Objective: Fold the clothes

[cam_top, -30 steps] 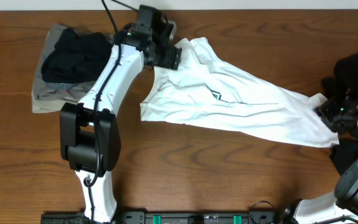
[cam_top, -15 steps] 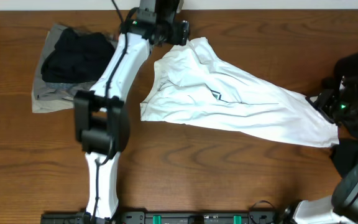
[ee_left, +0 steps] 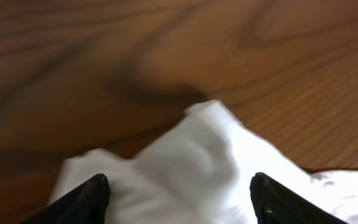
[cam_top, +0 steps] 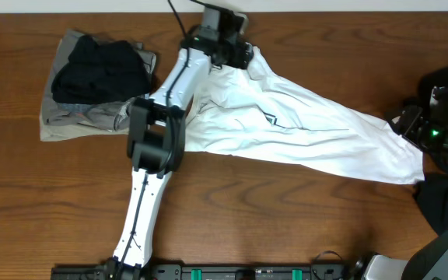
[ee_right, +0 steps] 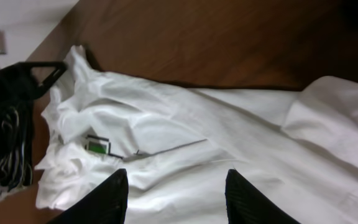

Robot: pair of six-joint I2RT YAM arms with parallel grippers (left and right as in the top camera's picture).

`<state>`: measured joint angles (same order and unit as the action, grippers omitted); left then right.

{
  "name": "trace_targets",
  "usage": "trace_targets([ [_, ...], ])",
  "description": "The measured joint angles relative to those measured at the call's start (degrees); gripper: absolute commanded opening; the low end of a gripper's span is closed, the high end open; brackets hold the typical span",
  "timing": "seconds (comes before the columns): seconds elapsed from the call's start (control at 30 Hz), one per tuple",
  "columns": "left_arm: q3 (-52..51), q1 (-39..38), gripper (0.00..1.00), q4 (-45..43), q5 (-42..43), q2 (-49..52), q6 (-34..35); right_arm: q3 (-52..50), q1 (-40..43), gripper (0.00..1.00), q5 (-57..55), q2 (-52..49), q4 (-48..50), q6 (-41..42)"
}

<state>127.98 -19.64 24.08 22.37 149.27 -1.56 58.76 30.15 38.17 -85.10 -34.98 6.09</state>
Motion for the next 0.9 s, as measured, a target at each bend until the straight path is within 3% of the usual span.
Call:
trace_targets([
  [0.17,0.02,-2.67,0.65,-1.38,-2.27,1.36,-0.98,0.0,-1.22,0.48,0.04,0.0,-1.75,-0.92],
  [0.27,0.04,-3.69,0.5,-1.49,-4.2,1.4,-1.77,0.0,-1.84,0.47,0.02,0.0,-3.56,-2.01],
  [0.4,0.04,-3.93,0.11,-0.96,-5.31,1.4,-2.56,0.0,-2.01,0.47,0.02,0.0,-4.72,-3.1],
  [0.43,0.04,-3.85,0.07,-0.76,-5.64,1.4,-2.86,0.0,-2.01,0.47,0.02,0.0,-4.72,-3.23],
  [0.67,0.04,-2.86,0.06,1.95,-6.78,-0.37,-3.37,0.0,-2.01,0.47,0.02,0.0,-4.63,-3.78],
  [0.9,0.17,-1.55,0.08,11.76,-14.16,-10.67,-5.29,0.0,-2.01,0.47,-0.02,0.0,-4.61,-3.8],
])
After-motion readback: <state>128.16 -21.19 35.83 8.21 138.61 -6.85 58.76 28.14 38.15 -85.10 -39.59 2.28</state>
